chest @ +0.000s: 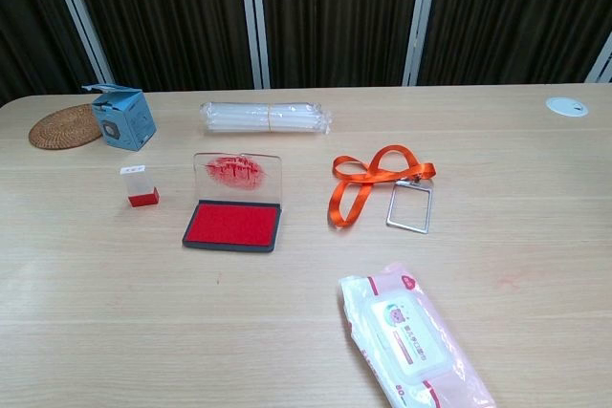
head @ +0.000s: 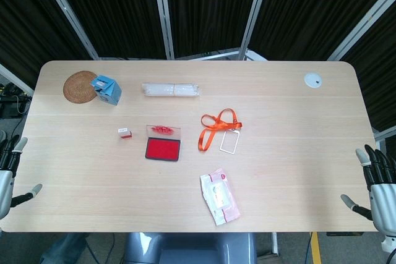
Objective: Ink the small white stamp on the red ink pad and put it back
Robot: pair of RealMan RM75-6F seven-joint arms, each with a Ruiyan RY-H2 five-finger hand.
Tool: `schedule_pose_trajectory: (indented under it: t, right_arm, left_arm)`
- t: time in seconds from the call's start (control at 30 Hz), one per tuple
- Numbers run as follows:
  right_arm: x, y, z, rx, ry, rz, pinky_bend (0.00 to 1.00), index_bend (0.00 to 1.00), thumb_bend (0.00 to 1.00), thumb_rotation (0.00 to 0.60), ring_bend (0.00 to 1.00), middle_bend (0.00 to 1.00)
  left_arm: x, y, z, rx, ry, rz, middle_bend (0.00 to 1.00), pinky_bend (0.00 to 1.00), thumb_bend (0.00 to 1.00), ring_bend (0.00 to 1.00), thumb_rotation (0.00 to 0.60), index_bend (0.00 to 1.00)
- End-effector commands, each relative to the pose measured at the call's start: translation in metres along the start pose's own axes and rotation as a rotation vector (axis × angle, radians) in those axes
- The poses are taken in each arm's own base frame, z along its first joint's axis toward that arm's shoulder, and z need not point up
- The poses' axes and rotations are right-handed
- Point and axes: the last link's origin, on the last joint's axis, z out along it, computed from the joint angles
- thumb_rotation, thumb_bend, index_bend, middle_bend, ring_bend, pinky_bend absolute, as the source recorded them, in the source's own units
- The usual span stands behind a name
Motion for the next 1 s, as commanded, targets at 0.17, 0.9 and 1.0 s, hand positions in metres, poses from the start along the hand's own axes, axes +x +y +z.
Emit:
schedule_pose_trajectory:
  t: [0.17, 0.9, 1.0]
  right_arm:
    - [0.000, -0.001, 0.000, 0.002, -0.001, 0.004, 0.00, 0.00, 0.00, 0.600, 0.00, 0.00]
    - [-0.016, 0.007, 0.017, -0.054, -0.092, -0.003, 0.00, 0.00, 0.00, 0.600, 0.00, 0.00]
    - [-0.018, 0.011, 0.021, -0.078, -0.101, -0.016, 0.00, 0.00, 0.00, 0.600, 0.00, 0.00]
  left_arm:
    - [-0.001, -0.001, 0.000, 0.001, -0.006, 0.006, 0.00, 0.00, 0.00, 0.00, 0.600, 0.00]
    - [-0.064, 0.075, 0.176, 0.016, -0.160, -0.090, 0.12, 0.81, 0.15, 0.79, 0.600, 0.08]
    - [-0.077, 0.086, 0.197, 0.034, -0.206, -0.125, 0.25, 0.83, 0.19, 0.81, 0.600, 0.19]
